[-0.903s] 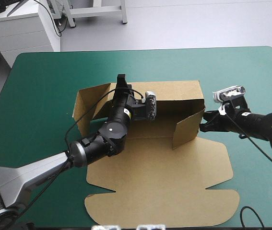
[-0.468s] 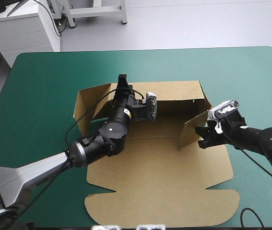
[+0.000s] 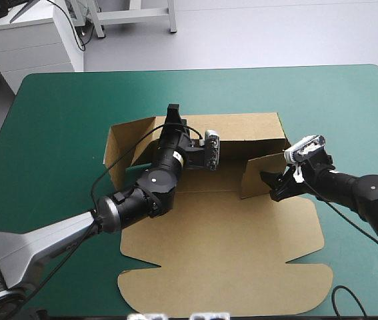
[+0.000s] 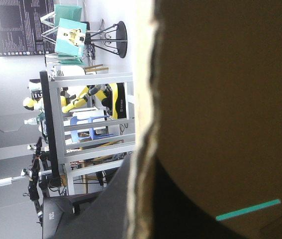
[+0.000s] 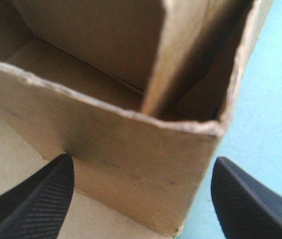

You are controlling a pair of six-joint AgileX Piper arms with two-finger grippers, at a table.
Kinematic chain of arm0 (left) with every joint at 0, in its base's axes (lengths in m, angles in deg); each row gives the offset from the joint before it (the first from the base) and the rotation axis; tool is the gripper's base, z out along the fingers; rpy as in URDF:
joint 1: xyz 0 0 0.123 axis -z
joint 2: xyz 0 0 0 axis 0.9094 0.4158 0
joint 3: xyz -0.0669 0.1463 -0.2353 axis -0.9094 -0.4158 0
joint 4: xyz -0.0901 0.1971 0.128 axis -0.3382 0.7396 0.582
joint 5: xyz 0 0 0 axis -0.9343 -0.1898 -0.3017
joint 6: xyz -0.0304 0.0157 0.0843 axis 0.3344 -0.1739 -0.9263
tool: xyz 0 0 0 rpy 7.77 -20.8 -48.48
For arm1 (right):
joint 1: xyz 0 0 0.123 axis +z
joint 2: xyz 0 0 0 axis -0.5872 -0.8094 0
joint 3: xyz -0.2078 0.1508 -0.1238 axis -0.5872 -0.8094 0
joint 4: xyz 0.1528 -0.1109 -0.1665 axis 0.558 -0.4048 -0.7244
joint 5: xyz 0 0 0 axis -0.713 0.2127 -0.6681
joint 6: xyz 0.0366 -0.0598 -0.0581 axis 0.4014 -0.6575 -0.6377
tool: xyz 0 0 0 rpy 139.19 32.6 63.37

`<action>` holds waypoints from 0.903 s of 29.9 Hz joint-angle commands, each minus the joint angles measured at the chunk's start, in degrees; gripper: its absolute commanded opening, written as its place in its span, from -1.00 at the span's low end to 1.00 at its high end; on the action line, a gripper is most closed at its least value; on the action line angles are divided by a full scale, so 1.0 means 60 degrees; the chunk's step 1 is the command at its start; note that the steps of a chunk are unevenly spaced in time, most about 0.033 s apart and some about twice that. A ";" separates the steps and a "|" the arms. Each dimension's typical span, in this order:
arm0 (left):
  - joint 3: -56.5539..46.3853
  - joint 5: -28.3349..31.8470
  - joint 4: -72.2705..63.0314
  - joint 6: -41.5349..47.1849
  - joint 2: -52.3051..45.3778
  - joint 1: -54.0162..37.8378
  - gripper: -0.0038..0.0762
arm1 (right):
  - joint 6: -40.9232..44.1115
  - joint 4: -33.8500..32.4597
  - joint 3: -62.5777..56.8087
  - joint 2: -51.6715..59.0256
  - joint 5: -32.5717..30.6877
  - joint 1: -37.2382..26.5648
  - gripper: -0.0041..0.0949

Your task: Fold the box

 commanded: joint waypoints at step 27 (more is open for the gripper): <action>0.0322 0.0159 -0.2535 -0.2336 -0.0467 0.0028 -0.87 | 0.0227 0.0692 0.0256 0.0104 0.1335 0.1168 -0.42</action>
